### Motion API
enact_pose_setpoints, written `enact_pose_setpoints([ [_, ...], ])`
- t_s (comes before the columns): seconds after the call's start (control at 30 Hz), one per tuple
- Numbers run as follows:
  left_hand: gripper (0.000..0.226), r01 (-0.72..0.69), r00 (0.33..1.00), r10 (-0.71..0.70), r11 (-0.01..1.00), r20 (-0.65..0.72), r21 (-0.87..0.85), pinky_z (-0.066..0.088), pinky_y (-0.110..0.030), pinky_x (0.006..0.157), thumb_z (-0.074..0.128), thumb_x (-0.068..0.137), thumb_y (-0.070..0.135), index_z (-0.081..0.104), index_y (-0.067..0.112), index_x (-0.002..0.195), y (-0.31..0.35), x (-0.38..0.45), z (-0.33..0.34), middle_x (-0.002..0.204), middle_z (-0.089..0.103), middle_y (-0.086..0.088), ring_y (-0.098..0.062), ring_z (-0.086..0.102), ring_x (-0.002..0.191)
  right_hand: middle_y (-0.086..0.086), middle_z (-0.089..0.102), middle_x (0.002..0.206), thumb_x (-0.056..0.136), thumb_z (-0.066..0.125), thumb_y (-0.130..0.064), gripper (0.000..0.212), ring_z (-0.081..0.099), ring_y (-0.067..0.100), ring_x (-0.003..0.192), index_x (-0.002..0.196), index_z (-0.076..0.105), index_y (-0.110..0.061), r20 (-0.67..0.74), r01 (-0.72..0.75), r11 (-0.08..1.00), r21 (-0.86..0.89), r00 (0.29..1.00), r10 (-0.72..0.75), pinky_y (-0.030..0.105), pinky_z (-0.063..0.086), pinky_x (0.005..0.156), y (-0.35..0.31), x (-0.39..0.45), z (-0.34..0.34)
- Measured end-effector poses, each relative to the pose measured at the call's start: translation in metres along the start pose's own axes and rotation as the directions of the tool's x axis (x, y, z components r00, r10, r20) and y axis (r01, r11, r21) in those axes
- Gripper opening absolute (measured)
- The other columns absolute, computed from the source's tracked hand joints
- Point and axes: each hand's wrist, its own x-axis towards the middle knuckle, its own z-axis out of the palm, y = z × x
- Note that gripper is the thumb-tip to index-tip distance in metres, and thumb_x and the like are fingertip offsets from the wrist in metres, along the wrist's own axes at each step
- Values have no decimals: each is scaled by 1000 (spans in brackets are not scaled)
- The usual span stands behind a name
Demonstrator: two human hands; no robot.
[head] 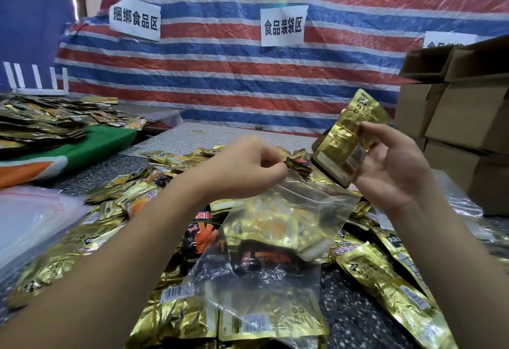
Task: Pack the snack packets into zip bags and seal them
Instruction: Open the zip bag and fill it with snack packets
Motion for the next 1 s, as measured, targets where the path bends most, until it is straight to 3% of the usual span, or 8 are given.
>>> enact_pose_setpoints([
  [0.1, 30, -1, 1000, 1, 1000, 0, -24, 27, -13, 41, 53, 92, 24, 69, 3, 80, -1, 0, 0, 54, 47, 5, -4, 35, 43, 6, 73, 95, 80, 62, -16, 31, 73, 21, 89, 110, 65, -8, 76, 20, 998, -54, 997, -16, 39, 61, 79, 5, -1, 6],
  [0.2, 30, -1, 1000, 1, 998, 0, -58, 27, -15, 42, 52, 94, 24, 67, 3, 78, -1, 0, -1, 51, 41, 10, -6, 34, 45, 9, 74, 100, 82, 62, -15, 40, 72, 23, 94, 121, 62, -4, 152, 85, 966, -243, 987, -48, 38, 60, 77, 10, 0, 8],
  [0.37, 29, 2, 1000, -4, 995, -19, -102, 27, -15, 41, 51, 96, 23, 71, 11, 78, 0, 0, -6, 49, 43, 11, -5, 34, 44, 16, 73, 112, 76, 72, -14, 51, 70, 30, 106, 124, 59, 0, 233, 203, 744, -637, 970, -65, 42, 54, 92, 7, 0, -2],
  [0.5, 31, -3, 999, -2, 992, -38, -122, 29, -17, 44, 52, 96, 24, 68, 7, 77, 2, 0, -5, 51, 44, 11, -6, 36, 46, 7, 75, 106, 71, 76, -18, 46, 72, 21, 97, 116, 65, -11, 291, 198, 592, -781, 954, 66, 27, 57, 77, 3, -4, -4],
  [0.6, 31, 34, 999, -33, 982, 9, -188, 36, -20, 50, 52, 98, 21, 64, 3, 76, 2, -1, -8, 57, 50, 6, -7, 43, 52, 7, 74, 109, 71, 77, -20, 47, 72, 22, 100, 117, 66, -16, 291, 170, 524, -835, 944, 158, 33, 56, 83, 1, -6, -4],
  [0.77, 28, 55, 995, -20, 921, 94, -385, 50, -22, 63, 51, 100, 15, 63, 11, 76, 0, -3, -20, 65, 62, 3, -11, 58, 63, 6, 74, 110, 70, 77, -21, 49, 71, 22, 102, 117, 66, -15, 237, 149, 489, -860, 964, 122, 45, 52, 96, -6, -7, -4],
  [0.9, 19, 22, 998, -5, 957, 59, -290, 56, -26, 71, 55, 98, 19, 66, 14, 84, -4, -4, -19, 73, 67, -1, -13, 64, 69, 10, 75, 106, 76, 76, -14, 41, 72, 27, 100, 116, 66, -11, 230, 140, 432, -891, 960, 162, 50, 54, 93, -11, -9, -4],
  [1.0, 18, -17, 1000, 16, 982, -5, -190, 58, -39, 77, 57, 98, 20, 67, 12, 86, -3, -3, -14, 75, 70, -4, -17, 67, 71, 12, 75, 101, 85, 72, -7, 30, 72, 29, 95, 114, 66, -7, 247, 164, 337, -927, 944, 221, 47, 58, 86, -11, -10, -3],
])
